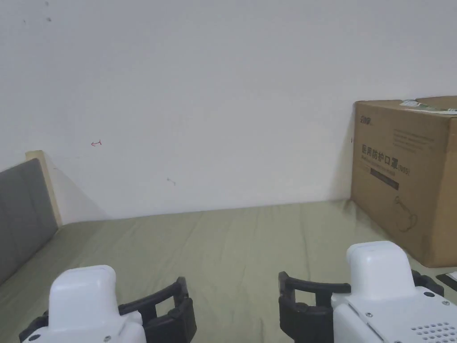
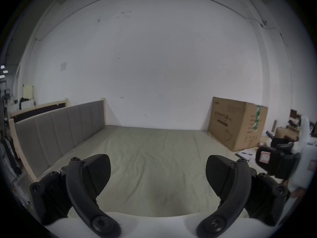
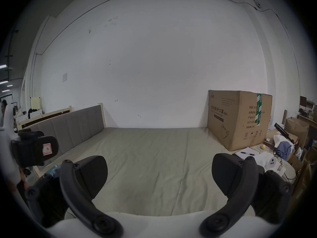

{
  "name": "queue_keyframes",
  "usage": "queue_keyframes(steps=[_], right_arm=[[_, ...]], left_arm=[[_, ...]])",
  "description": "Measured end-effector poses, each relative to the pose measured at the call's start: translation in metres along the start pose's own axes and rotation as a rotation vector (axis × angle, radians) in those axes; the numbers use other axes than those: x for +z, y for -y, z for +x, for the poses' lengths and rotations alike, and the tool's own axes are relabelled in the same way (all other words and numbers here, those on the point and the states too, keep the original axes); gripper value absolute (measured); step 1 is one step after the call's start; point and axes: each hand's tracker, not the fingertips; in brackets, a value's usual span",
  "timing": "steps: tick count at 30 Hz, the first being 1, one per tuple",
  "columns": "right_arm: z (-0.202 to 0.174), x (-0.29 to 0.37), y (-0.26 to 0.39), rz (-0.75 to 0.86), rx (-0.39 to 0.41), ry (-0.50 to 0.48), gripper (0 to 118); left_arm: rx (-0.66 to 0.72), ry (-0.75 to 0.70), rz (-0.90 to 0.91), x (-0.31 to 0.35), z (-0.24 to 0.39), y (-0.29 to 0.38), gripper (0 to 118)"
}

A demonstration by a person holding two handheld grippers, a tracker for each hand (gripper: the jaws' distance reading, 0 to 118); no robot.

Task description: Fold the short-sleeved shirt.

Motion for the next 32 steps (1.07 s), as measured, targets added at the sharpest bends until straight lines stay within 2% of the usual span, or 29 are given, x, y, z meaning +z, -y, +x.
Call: queue_keyframes(steps=[6, 9, 11, 16, 23, 32], right_arm=[[0.001, -0.006, -0.006, 0.017, -0.035, 0.004, 118], [0.0, -0.01, -0.002, 0.007, -0.035, 0.011, 118], [-0.002, -0.013, 0.001, -0.002, -0.038, 0.021, 118], [-0.002, -0.017, 0.003, -0.018, -0.033, 0.023, 118], [-0.002, -0.02, 0.004, -0.023, -0.025, 0.024, 118], [-0.007, -0.021, 0.007, -0.038, -0.015, 0.004, 118]], left_arm=[[-0.043, 0.005, -0.025, -0.001, -0.003, -0.007, 111], [-0.079, -0.167, -0.06, -0.001, 0.003, -0.005, 111], [-0.081, -0.213, -0.094, -0.006, 0.005, -0.002, 111], [-0.004, -0.136, -0.038, -0.005, -0.005, 0.001, 111], [-0.018, -0.167, -0.015, -0.009, -0.002, -0.004, 111], [-0.026, -0.107, -0.016, -0.011, 0.002, -0.002, 111]])
